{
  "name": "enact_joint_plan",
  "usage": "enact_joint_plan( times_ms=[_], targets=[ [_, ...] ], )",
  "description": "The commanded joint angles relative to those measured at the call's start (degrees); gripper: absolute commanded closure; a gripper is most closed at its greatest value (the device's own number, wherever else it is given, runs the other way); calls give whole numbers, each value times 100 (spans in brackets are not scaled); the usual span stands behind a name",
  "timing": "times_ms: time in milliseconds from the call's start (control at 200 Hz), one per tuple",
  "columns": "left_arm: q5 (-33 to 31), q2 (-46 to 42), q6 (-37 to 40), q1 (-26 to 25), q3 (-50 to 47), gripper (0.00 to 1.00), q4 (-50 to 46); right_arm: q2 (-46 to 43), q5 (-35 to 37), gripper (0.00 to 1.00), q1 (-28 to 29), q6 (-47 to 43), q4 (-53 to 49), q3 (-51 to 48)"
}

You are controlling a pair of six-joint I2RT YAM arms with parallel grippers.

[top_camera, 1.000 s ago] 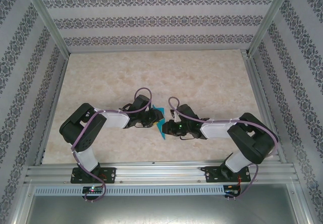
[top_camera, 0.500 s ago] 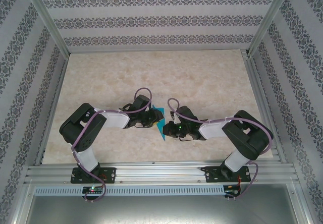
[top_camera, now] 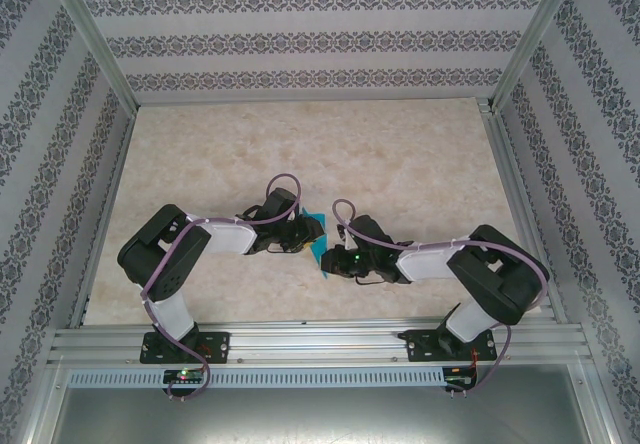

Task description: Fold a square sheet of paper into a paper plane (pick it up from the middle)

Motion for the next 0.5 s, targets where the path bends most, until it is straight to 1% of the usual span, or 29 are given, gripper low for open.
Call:
enact_joint_plan(
  times_ms=[0,245,385,495],
  targets=[
    [-190,0,37,-44,-49,64,-614,-210,77,81,43,18,-445,-22],
    [-174,4,61,-50,-39,64,-623,-491,259,77,-28,146,-437,-50],
    [-180,-7,83,-45,-37,64,-660,-357,230,77,-74,149,-406,114],
    [-175,1,81,-44,-40,64,-649,-113,132,85,-119,160,-338,198]
  ],
)
